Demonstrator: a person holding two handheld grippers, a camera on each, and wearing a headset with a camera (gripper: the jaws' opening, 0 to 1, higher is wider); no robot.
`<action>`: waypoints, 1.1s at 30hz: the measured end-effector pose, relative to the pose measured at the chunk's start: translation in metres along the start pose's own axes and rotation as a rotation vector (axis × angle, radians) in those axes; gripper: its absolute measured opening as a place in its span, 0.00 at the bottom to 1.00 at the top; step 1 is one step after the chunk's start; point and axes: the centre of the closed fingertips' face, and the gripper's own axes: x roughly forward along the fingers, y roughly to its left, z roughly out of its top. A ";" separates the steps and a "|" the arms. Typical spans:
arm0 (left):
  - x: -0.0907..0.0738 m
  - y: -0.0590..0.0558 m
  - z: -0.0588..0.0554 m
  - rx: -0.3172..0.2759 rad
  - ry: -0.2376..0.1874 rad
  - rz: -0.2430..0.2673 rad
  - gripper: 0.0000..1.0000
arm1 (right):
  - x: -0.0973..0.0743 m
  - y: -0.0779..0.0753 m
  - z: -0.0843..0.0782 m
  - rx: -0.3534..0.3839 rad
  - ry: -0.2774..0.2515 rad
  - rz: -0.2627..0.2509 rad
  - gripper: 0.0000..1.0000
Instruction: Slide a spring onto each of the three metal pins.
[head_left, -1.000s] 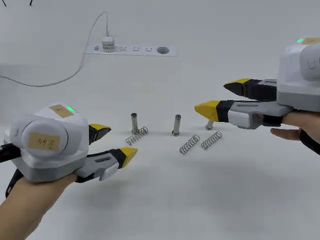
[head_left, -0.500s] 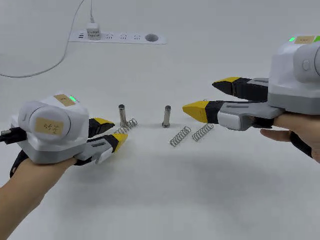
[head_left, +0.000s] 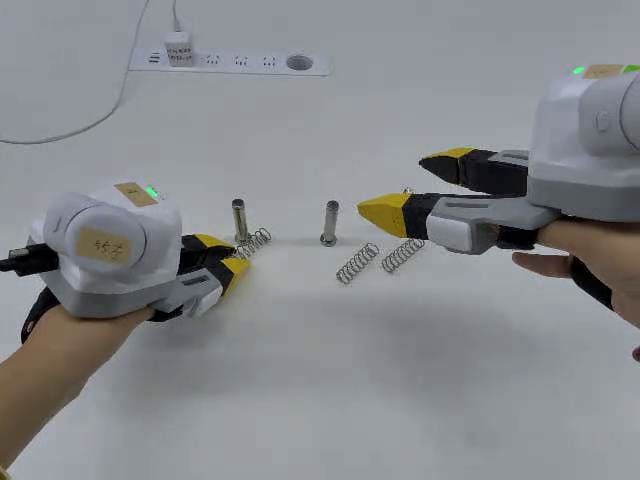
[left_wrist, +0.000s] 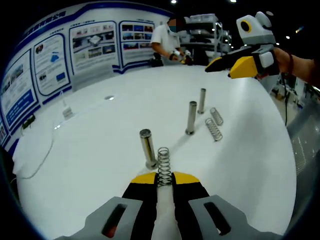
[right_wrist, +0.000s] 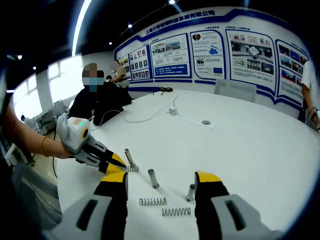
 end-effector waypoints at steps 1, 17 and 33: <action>0.000 0.000 0.000 0.000 0.001 -0.001 0.11 | 0.000 0.000 0.000 0.001 0.000 0.002 0.55; -0.043 -0.016 0.045 -0.060 -0.200 0.009 0.10 | 0.010 0.035 0.019 0.132 -0.071 0.109 0.50; -0.076 -0.024 0.090 -0.175 -0.436 0.012 0.10 | 0.021 0.081 0.050 0.463 -0.174 0.310 0.36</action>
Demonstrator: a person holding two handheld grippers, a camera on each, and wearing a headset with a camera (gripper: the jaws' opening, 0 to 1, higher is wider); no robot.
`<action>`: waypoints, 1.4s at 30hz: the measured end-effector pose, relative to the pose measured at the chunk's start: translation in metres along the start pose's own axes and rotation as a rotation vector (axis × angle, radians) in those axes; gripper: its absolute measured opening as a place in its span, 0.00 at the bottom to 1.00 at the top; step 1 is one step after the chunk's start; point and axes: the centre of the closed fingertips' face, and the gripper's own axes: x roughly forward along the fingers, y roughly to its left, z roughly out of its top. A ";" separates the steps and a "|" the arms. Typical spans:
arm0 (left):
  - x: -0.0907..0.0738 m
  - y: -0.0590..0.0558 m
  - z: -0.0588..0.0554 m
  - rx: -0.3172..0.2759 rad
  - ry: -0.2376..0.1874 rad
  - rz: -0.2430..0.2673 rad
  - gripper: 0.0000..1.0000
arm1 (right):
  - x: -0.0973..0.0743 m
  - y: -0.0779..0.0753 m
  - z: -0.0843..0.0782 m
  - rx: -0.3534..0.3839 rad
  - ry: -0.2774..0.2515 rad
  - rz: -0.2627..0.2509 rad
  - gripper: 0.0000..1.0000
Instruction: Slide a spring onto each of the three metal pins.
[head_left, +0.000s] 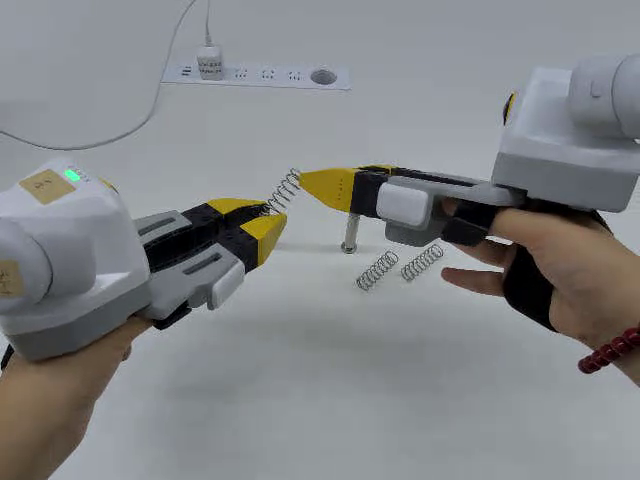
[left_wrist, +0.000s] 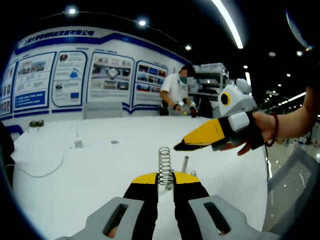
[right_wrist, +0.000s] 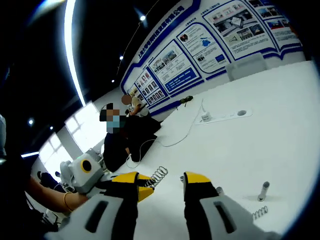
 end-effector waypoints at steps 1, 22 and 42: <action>-0.001 -0.001 0.002 -0.006 -0.009 -0.001 0.10 | 0.001 0.002 0.001 0.022 -0.006 0.010 0.35; -0.006 -0.020 0.019 -0.011 -0.084 -0.073 0.10 | 0.009 0.024 0.001 0.215 -0.023 0.141 0.12; -0.017 -0.011 -0.018 0.079 0.114 -0.014 0.34 | 0.018 0.010 0.002 0.025 -0.040 0.066 0.11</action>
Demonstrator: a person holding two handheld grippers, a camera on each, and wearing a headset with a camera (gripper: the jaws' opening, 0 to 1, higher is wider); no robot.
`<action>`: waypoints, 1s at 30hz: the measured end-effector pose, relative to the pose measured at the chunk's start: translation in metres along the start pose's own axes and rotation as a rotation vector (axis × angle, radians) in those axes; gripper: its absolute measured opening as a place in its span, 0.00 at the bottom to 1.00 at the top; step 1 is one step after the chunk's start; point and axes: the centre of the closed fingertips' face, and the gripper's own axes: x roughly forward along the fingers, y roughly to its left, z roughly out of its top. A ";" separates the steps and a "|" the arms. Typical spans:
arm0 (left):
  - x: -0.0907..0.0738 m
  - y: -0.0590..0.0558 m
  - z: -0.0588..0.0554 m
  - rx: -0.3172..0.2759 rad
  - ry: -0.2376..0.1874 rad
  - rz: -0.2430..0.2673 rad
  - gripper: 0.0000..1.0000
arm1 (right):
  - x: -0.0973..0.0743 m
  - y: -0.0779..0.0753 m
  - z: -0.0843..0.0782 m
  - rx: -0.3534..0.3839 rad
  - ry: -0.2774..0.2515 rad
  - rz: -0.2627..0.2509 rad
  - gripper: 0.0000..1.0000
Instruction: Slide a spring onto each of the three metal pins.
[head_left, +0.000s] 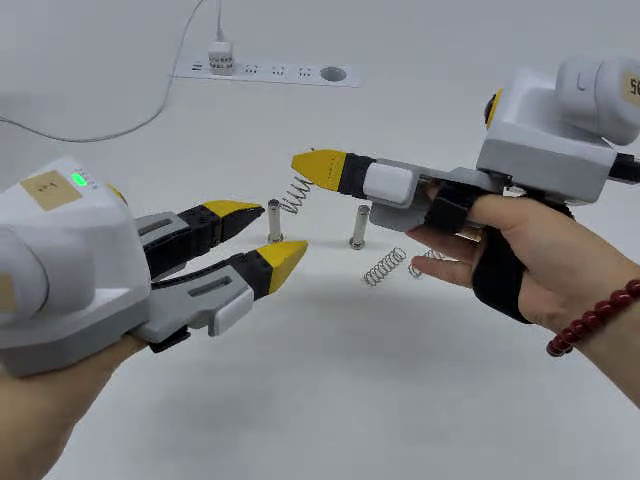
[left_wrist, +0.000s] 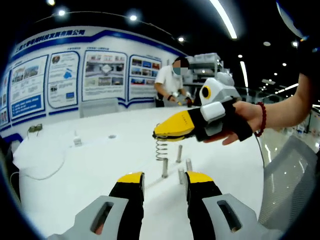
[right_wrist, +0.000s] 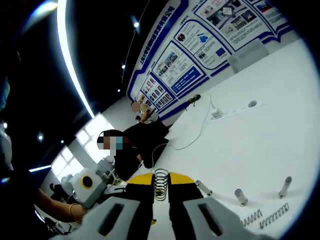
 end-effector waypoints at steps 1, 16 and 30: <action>-0.001 0.001 -0.003 -0.004 0.016 0.005 0.35 | 0.001 -0.001 0.000 -0.011 -0.003 -0.005 0.11; -0.009 0.006 -0.024 -0.036 0.072 0.047 0.66 | 0.025 -0.020 -0.002 -0.304 0.030 -0.083 0.11; -0.011 0.003 -0.036 -0.062 0.103 0.052 0.89 | 0.047 -0.040 -0.011 -0.473 0.048 -0.134 0.12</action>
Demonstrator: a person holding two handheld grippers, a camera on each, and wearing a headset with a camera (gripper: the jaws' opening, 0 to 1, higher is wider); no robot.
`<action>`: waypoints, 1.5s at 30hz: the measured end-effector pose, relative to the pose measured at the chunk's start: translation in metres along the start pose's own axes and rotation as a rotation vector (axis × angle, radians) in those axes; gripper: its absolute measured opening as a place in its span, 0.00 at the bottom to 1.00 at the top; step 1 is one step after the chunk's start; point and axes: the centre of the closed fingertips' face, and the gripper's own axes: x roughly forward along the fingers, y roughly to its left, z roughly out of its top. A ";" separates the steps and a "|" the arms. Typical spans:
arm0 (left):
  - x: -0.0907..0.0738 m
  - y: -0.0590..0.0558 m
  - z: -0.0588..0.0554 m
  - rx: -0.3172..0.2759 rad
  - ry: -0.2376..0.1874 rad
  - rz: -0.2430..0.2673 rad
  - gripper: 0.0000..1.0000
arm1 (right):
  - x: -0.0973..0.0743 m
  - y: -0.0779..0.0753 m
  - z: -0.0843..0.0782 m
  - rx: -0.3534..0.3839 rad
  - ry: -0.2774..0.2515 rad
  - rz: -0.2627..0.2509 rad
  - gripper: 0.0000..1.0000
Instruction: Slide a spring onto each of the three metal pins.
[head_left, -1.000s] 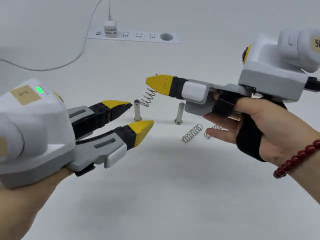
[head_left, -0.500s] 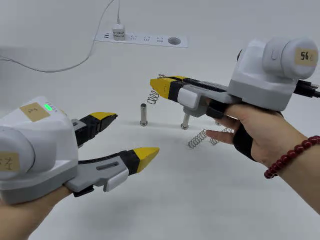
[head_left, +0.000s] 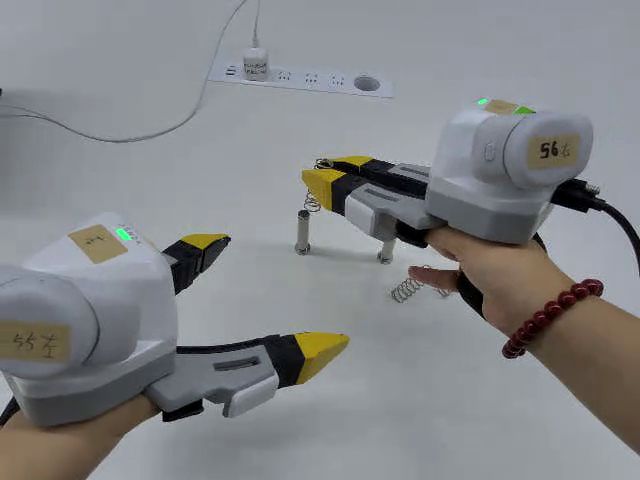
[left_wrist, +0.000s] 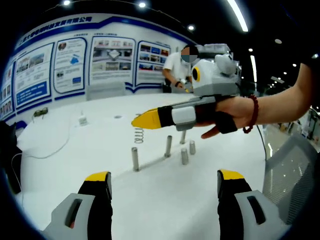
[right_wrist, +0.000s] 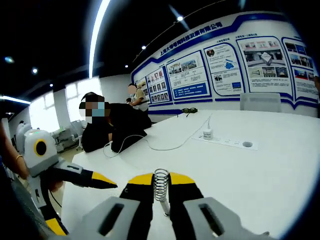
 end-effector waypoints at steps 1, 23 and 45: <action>0.000 0.000 -0.001 0.001 0.001 0.001 0.90 | 0.001 0.000 -0.001 -0.001 -0.001 0.000 0.12; -0.002 0.000 -0.008 -0.012 0.019 0.005 0.98 | 0.015 0.002 -0.025 -0.146 0.057 -0.014 0.12; -0.003 0.001 -0.008 -0.011 0.020 0.006 0.96 | 0.023 -0.003 -0.056 -0.160 0.146 -0.047 0.12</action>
